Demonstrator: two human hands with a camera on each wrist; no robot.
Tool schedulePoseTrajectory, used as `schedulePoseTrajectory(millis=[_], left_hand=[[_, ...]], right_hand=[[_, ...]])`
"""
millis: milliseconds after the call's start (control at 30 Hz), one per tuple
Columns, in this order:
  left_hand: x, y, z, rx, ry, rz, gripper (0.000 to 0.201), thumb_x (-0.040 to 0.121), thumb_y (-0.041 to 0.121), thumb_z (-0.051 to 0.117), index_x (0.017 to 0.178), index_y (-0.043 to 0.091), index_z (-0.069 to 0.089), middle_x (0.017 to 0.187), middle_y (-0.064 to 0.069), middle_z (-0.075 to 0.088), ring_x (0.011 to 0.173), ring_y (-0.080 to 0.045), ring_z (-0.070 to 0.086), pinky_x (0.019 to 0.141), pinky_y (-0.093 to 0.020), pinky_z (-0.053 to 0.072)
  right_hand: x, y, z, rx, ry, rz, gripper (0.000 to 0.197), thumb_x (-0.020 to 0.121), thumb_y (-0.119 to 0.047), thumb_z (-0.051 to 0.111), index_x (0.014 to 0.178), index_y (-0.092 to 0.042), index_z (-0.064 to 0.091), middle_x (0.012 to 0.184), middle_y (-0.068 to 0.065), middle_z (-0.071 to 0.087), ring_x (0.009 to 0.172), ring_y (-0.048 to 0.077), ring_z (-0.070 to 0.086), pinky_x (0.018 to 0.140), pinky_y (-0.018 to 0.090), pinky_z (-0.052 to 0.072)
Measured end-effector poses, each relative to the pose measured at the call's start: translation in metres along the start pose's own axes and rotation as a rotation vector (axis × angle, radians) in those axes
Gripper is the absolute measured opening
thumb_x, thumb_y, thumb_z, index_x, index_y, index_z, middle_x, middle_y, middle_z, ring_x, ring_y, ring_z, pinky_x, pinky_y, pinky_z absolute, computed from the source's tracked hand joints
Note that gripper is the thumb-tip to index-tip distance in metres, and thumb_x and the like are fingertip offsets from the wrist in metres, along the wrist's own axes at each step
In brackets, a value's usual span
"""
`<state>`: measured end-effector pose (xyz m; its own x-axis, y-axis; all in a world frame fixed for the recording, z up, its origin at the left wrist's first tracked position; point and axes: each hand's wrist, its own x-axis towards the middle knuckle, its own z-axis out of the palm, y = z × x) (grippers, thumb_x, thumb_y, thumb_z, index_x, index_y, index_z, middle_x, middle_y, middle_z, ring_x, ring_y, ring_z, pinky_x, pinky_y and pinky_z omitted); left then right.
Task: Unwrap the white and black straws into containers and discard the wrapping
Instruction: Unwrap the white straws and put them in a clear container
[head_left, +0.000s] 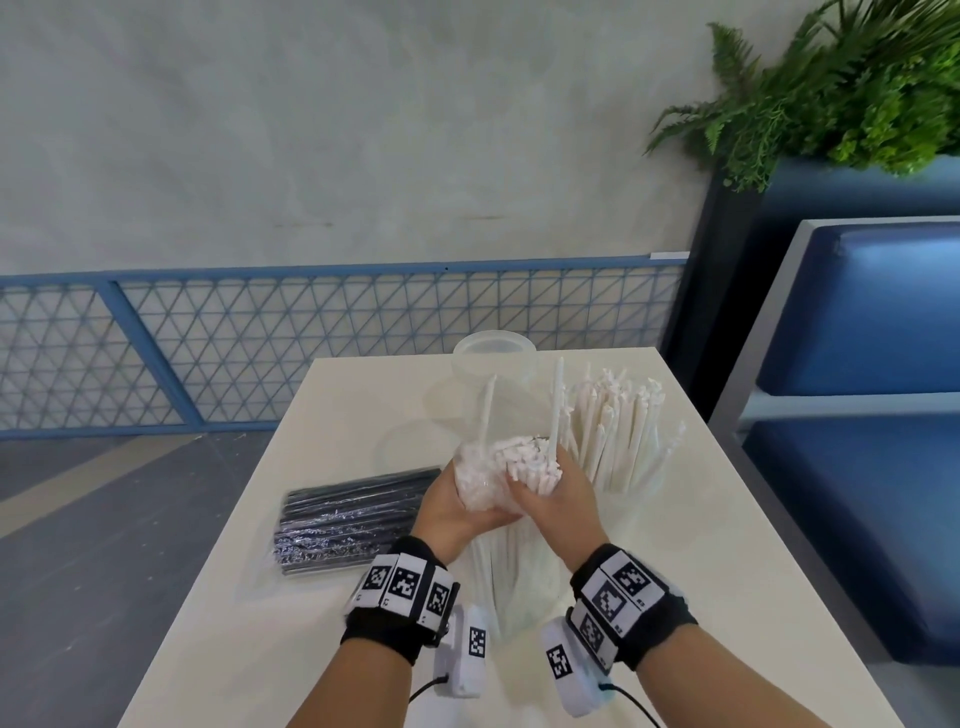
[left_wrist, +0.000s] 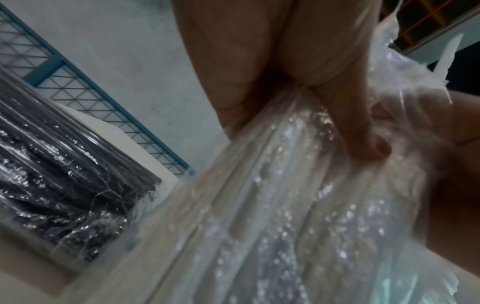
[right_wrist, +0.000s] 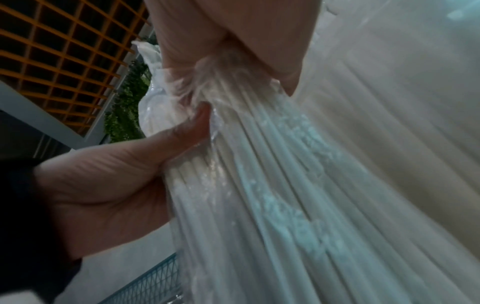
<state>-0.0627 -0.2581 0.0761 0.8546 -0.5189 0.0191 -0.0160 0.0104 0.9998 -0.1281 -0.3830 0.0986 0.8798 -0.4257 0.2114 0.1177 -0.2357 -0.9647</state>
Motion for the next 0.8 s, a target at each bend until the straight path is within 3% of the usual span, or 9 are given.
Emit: schedulePoseTrajectory(millis=[133,300,367,467,533,633,800], left_hand=[[-0.001,0.000,-0.001,0.103,0.055,-0.014,0.052,0.060,0.009,0.086,0.103,0.025,0.060,0.101,0.005,0.070,0.097,-0.010,0.066,0.080,-0.019,0.052],[-0.001,0.000,0.002,0.162,0.081,0.001,0.052,0.059,0.011,0.086,0.099,0.029,0.058,0.098,0.008,0.069,0.096,-0.006,0.065,0.077,-0.017,0.049],[0.000,-0.001,0.002,0.171,0.086,0.000,0.050,0.059,0.011,0.086,0.098,0.029,0.059,0.098,0.007,0.070,0.097,-0.009,0.065,0.080,-0.020,0.050],[0.003,-0.005,0.002,0.166,0.103,-0.006,0.051,0.058,0.013,0.087,0.099,0.026,0.061,0.100,0.002,0.070,0.100,-0.016,0.065,0.087,-0.032,0.052],[0.004,-0.004,0.003,0.150,0.115,-0.015,0.050,0.058,0.010,0.087,0.101,0.021,0.062,0.101,-0.002,0.070,0.100,-0.018,0.065,0.090,-0.036,0.052],[0.003,-0.001,0.004,0.125,0.129,-0.013,0.049,0.059,0.007,0.085,0.102,0.015,0.062,0.101,-0.006,0.070,0.099,-0.021,0.066,0.091,-0.040,0.052],[0.004,-0.001,0.011,0.101,0.141,-0.023,0.068,0.044,0.033,0.085,0.106,0.018,0.061,0.104,-0.005,0.069,0.101,-0.021,0.064,0.091,-0.044,0.052]], right_hand=[[0.009,-0.011,-0.004,0.081,0.054,-0.024,0.031,0.080,-0.024,0.071,0.108,-0.029,0.059,0.105,-0.007,0.069,0.100,0.005,0.064,0.091,0.031,0.052],[0.022,-0.034,-0.014,0.117,0.100,-0.069,0.047,0.078,-0.033,0.071,0.117,-0.011,0.058,0.112,0.004,0.068,0.107,0.015,0.063,0.097,0.042,0.049],[0.028,-0.045,-0.019,0.138,0.138,-0.088,0.045,0.078,-0.032,0.072,0.113,-0.008,0.059,0.108,0.008,0.069,0.103,0.018,0.065,0.094,0.045,0.051],[0.032,-0.055,-0.023,0.196,0.216,-0.110,0.053,0.070,-0.043,0.074,0.105,-0.007,0.060,0.101,0.011,0.069,0.097,0.024,0.066,0.089,0.051,0.052],[0.031,-0.056,-0.025,0.206,0.226,-0.110,0.052,0.067,-0.043,0.076,0.101,-0.006,0.061,0.098,0.013,0.069,0.094,0.024,0.067,0.087,0.050,0.053],[0.022,-0.048,-0.026,0.182,0.165,-0.046,0.044,0.068,-0.030,0.081,0.103,-0.010,0.063,0.098,0.007,0.071,0.093,0.018,0.069,0.084,0.043,0.056],[0.007,-0.021,-0.018,0.143,0.142,0.062,0.038,0.068,-0.013,0.080,0.103,-0.014,0.064,0.093,-0.003,0.072,0.090,0.014,0.069,0.077,0.029,0.057]])
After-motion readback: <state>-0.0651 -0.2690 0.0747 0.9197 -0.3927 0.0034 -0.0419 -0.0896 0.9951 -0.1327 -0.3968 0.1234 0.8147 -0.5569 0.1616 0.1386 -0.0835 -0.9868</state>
